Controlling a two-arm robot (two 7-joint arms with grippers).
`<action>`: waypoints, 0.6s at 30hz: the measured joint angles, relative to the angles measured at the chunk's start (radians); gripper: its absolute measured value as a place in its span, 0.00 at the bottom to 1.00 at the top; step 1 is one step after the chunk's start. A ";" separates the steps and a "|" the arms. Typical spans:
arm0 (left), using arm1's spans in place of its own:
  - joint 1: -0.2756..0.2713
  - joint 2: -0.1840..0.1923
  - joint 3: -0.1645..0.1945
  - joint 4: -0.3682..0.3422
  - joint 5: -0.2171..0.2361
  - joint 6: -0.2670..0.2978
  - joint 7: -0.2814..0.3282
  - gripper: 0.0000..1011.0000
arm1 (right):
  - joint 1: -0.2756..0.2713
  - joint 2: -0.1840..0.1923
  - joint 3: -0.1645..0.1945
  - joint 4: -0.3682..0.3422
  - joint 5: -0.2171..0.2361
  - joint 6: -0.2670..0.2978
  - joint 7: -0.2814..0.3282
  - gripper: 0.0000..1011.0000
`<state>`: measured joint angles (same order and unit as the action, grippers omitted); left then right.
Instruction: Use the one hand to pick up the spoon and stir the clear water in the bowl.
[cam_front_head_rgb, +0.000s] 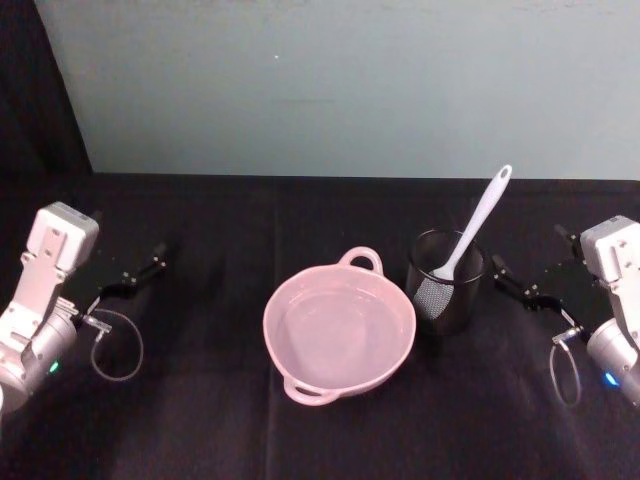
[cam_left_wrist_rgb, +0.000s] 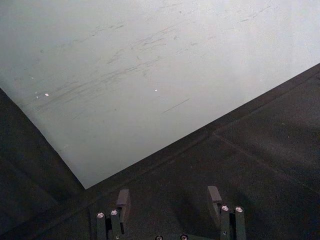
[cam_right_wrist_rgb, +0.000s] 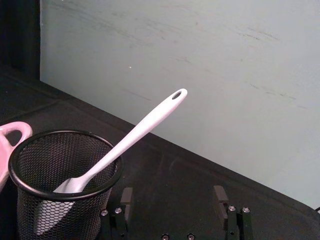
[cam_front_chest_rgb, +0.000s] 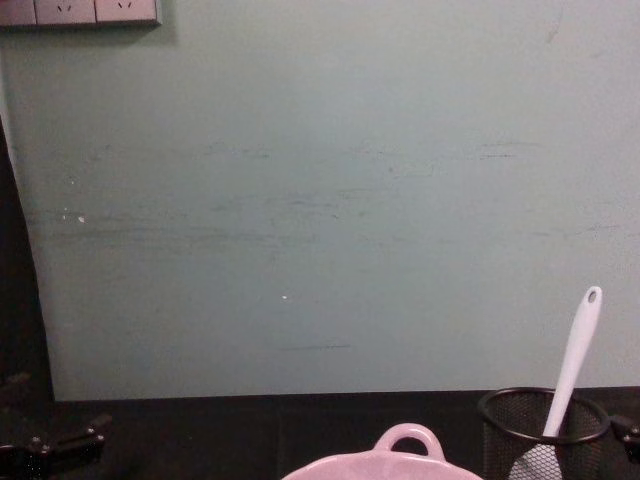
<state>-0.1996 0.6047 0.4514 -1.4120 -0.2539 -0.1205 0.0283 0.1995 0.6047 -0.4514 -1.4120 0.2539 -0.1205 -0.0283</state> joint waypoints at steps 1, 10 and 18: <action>0.000 0.000 0.000 0.000 0.000 0.000 0.000 0.99 | 0.000 0.000 0.000 0.000 0.000 0.000 0.000 0.99; 0.000 0.000 0.000 0.000 0.000 0.000 0.000 0.99 | -0.015 0.002 0.016 -0.016 0.003 0.008 0.003 0.99; 0.000 0.000 0.000 0.000 0.000 0.000 0.000 0.99 | -0.117 0.029 0.088 -0.108 0.054 0.029 0.004 0.99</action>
<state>-0.1995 0.6047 0.4514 -1.4119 -0.2539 -0.1205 0.0283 0.0827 0.6333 -0.3630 -1.5198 0.3081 -0.0914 -0.0238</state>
